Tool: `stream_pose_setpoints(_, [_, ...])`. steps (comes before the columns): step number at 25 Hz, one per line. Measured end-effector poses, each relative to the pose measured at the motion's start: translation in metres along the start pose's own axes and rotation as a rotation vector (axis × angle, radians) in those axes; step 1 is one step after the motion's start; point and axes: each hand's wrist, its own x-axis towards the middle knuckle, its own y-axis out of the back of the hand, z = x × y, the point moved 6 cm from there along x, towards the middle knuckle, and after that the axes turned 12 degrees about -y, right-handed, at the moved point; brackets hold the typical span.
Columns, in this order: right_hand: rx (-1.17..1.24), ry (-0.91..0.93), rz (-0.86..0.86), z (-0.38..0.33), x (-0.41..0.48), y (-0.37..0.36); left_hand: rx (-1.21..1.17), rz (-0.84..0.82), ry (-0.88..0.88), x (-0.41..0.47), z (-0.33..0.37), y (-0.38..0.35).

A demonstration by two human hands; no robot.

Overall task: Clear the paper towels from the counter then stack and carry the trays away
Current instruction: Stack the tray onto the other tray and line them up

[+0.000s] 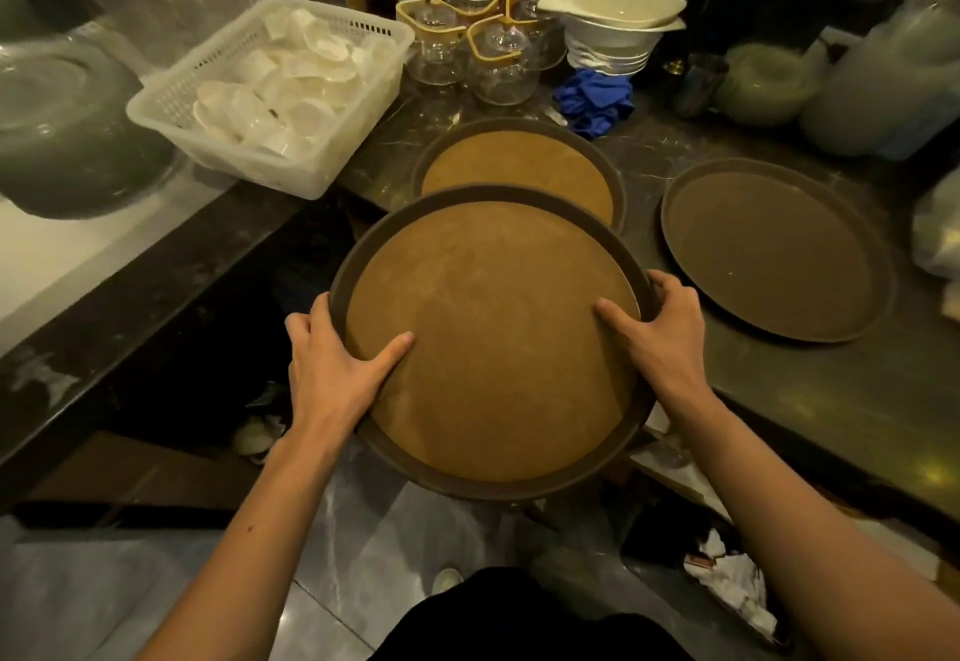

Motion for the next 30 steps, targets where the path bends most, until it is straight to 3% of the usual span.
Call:
stream_pose_setpoints(10, [0.074,-0.066,0.012,-0.012,0.150,-0.003,-0.031,0.026,-0.019,0.136,0.058,-0.077])
stream_pose_setpoints(15, [0.058,-0.135,-0.009,-0.013,0.196,-0.020,-0.015,0.000,0.017,0.186,0.054,-0.106])
stream_pose_setpoints(30, [0.000,-0.354,0.155,-0.023,0.220,-0.080,-0.090,-0.242,-0.113,0.310,0.019,-0.159])
